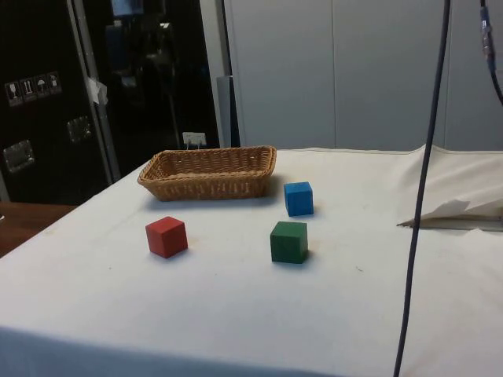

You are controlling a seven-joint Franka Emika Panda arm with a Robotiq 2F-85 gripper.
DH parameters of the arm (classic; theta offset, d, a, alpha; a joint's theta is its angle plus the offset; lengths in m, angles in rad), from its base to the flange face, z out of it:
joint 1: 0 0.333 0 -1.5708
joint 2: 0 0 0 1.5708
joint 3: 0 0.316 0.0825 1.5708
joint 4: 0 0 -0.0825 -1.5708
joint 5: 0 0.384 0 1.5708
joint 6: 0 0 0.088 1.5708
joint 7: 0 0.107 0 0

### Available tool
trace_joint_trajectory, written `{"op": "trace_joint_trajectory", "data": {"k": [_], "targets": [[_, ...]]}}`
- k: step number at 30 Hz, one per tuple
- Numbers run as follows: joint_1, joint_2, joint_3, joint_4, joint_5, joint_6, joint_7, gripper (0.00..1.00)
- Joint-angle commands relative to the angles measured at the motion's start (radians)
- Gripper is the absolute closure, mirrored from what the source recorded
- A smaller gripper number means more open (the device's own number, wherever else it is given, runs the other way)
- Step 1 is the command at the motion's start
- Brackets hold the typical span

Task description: Pick up exactly two blocks and place them into the basket.

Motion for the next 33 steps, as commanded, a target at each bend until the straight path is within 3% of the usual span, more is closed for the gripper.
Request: {"op": "trace_joint_trajectory", "data": {"k": [1,3,4,6,10,13,15,22,23,28,30,33], "targets": [[0.007,-0.006,0.009,-0.022,0.001,0.034,0.016,0.00],[0.007,-0.006,0.020,-0.037,0.000,0.054,0.025,0.00],[0.001,-0.001,0.019,-0.023,0.000,0.031,0.016,0.00],[0.007,-0.006,0.030,-0.053,0.000,0.074,0.032,0.00],[0.000,0.006,0.038,-0.086,0.007,0.127,0.031,0.00],[0.001,0.006,0.035,-0.097,0.000,0.134,0.032,0.00],[-0.007,0.020,0.030,-0.116,0.014,0.175,0.019,0.00],[-0.015,0.047,0.012,-0.150,0.031,0.235,-0.006,0.00],[-0.010,0.046,0.009,-0.146,0.019,0.222,0.002,0.00],[-0.021,0.071,-0.001,-0.173,0.048,0.281,-0.028,0.00],[-0.016,0.077,-0.008,-0.172,0.039,0.280,-0.023,0.00],[-0.022,0.119,-0.003,-0.160,0.069,0.318,-0.038,0.00]]}}
